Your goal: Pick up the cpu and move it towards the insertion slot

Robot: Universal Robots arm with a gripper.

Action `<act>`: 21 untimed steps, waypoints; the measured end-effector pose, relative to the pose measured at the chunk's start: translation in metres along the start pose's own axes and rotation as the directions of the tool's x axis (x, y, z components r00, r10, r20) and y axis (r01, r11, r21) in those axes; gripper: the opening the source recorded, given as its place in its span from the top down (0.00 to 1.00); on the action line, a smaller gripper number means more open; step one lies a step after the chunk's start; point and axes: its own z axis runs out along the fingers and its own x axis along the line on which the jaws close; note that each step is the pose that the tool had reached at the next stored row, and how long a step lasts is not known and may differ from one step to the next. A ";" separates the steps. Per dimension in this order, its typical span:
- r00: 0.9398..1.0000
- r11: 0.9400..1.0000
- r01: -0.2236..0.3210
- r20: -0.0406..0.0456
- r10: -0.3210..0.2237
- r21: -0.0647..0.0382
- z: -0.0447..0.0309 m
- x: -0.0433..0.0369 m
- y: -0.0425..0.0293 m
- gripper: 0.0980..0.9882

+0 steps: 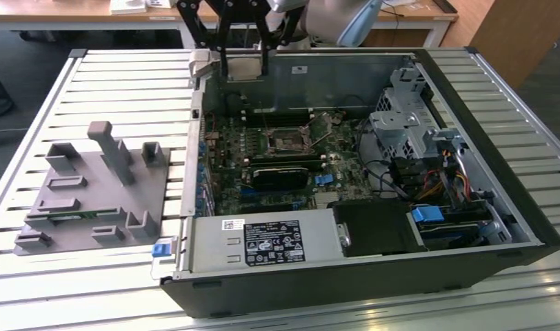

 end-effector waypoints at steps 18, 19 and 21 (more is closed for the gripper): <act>1.000 1.000 0.001 0.000 -0.001 0.000 0.0009 -0.0268 0.0264 0.50; 1.000 1.000 0.001 0.000 -0.001 0.000 0.0009 -0.0274 0.0290 0.50; 1.000 1.000 0.001 0.000 -0.001 0.000 0.0012 -0.0284 0.0349 0.50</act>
